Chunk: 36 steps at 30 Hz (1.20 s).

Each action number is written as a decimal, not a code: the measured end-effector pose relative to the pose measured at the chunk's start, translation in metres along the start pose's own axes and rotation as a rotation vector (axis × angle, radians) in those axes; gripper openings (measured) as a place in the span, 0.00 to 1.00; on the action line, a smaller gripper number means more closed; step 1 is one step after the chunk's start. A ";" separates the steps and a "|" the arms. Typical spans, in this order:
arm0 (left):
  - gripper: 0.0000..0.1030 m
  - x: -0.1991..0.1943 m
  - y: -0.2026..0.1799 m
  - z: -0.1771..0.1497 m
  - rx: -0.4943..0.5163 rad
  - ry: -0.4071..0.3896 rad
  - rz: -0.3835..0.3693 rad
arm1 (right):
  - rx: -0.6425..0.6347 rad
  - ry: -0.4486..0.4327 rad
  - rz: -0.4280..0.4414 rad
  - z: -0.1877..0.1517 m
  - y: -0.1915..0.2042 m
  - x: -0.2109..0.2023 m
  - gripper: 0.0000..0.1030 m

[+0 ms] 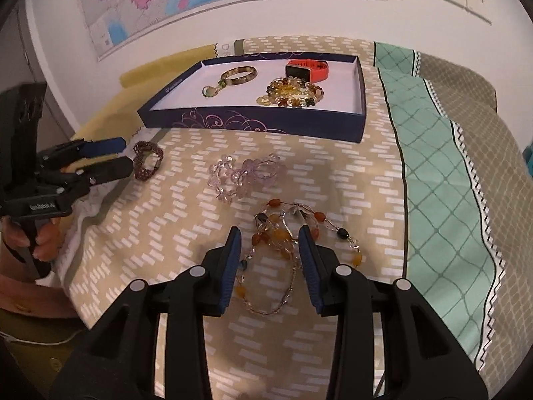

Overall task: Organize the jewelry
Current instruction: 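Move the right tool to the amber-and-black bead necklace and grasp it, then lift the bead necklace with the right tool while the left tool grasps the clear crystal bracelet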

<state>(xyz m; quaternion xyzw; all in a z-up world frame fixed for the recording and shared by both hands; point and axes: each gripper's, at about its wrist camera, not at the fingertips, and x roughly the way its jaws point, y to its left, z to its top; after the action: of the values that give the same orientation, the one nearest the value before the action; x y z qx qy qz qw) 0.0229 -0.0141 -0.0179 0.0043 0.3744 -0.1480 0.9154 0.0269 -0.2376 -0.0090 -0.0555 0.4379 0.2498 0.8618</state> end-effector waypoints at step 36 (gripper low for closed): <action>0.68 0.019 -0.031 0.016 0.093 0.013 -0.107 | 0.239 -0.179 0.253 0.015 -0.043 -0.051 0.10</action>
<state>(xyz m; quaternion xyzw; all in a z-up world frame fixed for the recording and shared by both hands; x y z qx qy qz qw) 0.0384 -0.0503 -0.0162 0.0277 0.3728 -0.2138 0.9025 0.0334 -0.2893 0.0349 0.1251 0.3895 0.3063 0.8595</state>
